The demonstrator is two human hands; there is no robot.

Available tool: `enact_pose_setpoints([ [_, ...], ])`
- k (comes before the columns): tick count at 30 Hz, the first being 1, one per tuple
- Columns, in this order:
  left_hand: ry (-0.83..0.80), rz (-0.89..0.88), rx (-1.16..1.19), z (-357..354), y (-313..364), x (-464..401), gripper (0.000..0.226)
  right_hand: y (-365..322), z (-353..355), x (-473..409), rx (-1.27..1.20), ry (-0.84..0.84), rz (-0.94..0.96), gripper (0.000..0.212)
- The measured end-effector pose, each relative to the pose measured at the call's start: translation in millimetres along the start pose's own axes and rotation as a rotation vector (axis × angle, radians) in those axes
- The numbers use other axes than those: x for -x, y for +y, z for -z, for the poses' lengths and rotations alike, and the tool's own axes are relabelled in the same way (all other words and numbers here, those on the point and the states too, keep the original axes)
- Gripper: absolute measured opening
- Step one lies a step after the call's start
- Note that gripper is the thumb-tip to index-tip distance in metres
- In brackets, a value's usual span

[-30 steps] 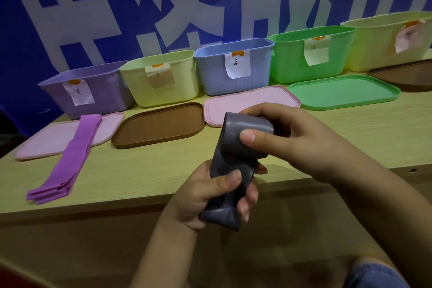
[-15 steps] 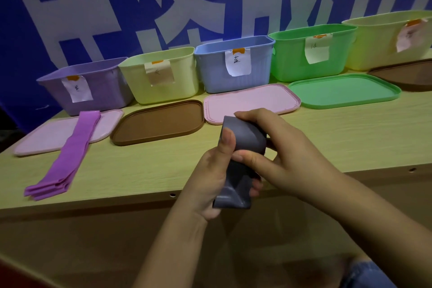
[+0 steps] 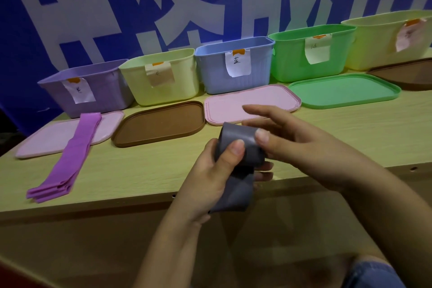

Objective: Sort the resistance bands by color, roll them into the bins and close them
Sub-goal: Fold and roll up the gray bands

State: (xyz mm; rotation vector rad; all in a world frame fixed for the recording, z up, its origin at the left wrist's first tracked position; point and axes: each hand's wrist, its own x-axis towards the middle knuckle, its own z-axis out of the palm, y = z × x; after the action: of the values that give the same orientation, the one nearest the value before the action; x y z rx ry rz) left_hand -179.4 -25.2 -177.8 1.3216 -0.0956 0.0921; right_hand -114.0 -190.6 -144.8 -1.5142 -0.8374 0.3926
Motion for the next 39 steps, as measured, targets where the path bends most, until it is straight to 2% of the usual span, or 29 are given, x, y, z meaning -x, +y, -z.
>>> enact_pose_setpoints([
  [4, -0.036, -0.048, -0.088, 4.7, 1.6, 2.7, 0.093, 6.0, -9.8, 1.4, -0.011, -0.043, -0.026, 0.038],
  [7, -0.017, -0.057, -0.090, 8.2, -0.7, 2.7, 0.099, 4.3, -11.6, 3.1, 0.030, -0.024, -0.006, 0.041],
  [10, -0.023, 0.001, -0.068, 11.1, -3.3, 0.3, 0.105, 4.5, -17.4, 3.5, 0.000, 0.019, 0.031, 0.034],
  [13, -0.018, 0.022, -0.228, 12.1, 2.3, -3.7, 0.106, 4.2, -17.9, 3.5, 0.006, 0.124, 0.084, 0.035],
  [15, -0.023, 0.009, -0.402, 12.8, 7.0, -5.4, 0.097, 5.6, -13.8, 1.5, 0.008, 0.198, 0.116, 0.034],
  [17, -0.024, 0.002, -0.465, 11.3, 8.0, -6.2, 0.075, 6.5, -10.3, -1.9, -0.075, 0.249, 0.111, 0.030],
  [21, 0.015, -0.009, -0.447, 4.6, -0.8, -7.3, 0.046, 8.2, -10.4, -6.6, -0.175, 0.312, 0.119, 0.027],
  [24, -0.045, -0.003, -0.371, -0.8, -0.4, -5.8, 0.039, 11.4, -10.9, -7.4, -0.198, 0.369, 0.137, 0.029],
  [28, -0.063, -0.008, -0.335, -7.1, 4.0, -1.6, 0.043, 16.5, -12.4, -7.5, -0.036, 0.423, 0.188, 0.040],
  [33, 0.009, -0.015, -0.417, -8.3, -4.6, -3.9, 0.049, 19.2, -15.9, -5.3, 0.192, 0.429, 0.215, 0.025],
  [36, -0.007, -0.005, -0.356, -5.2, -2.5, -2.2, 0.047, 19.6, -16.9, -2.2, 0.260, 0.381, 0.240, 0.033],
  [37, -0.030, 0.001, -0.312, -4.4, 0.2, -0.9, 0.050, 19.4, -16.5, -1.5, 0.273, 0.366, 0.256, 0.036],
  [39, -0.061, 0.017, -0.238, -2.5, 3.5, 0.5, 0.074, 19.7, -14.8, -0.9, 0.316, 0.341, 0.275, 0.038],
])
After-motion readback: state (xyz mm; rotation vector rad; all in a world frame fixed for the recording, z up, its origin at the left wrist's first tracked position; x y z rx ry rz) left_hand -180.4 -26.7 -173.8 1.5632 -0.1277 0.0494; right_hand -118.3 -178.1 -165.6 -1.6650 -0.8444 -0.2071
